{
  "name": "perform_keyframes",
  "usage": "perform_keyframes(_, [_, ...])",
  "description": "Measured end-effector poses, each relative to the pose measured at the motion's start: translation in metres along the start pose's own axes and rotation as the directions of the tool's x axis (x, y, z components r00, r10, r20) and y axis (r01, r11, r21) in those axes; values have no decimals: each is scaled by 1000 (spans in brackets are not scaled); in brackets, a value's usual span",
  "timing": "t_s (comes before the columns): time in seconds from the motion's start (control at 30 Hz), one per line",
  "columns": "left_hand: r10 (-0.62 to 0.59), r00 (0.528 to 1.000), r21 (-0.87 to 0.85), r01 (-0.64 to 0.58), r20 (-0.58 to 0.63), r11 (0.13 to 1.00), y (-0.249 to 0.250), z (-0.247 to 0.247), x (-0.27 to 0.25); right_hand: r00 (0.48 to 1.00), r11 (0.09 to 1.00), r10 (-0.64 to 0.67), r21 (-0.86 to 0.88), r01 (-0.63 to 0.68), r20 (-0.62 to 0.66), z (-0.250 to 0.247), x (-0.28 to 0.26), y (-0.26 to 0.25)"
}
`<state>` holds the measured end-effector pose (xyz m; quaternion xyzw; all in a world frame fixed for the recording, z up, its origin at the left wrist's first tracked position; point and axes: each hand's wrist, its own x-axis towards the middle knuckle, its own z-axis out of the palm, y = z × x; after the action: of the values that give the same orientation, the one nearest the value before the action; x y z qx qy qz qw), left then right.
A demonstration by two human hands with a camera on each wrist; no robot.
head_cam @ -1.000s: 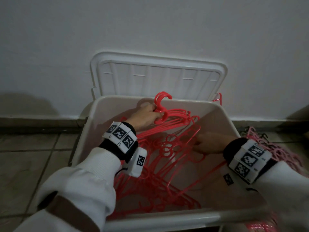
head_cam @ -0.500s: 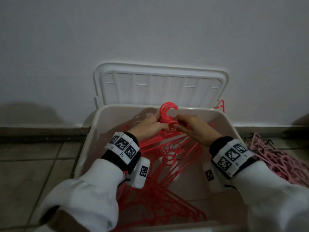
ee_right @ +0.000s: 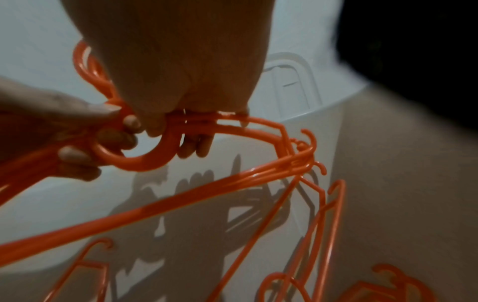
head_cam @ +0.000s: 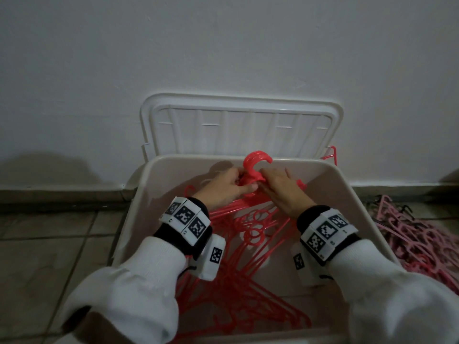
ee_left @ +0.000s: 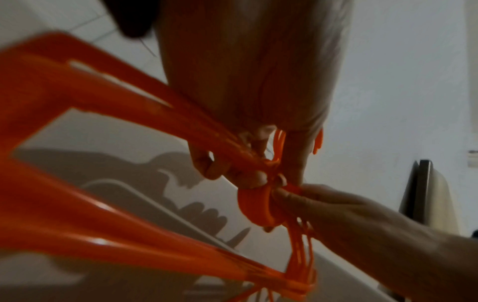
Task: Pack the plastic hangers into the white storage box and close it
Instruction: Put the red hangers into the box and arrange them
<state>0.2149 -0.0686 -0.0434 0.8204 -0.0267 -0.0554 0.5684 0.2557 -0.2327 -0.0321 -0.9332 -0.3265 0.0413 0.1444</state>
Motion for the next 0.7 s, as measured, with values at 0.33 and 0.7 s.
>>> perform_keyframes(0.33, [155, 974, 666, -5, -166, 745, 3, -7, -6, 996, 992, 39, 127, -29, -76, 13, 13, -6])
perform_keyframes(0.7, [86, 959, 701, 136, -271, 700, 0, -26, -11, 971, 985, 174, 46, -169, -163, 19, -3, 35])
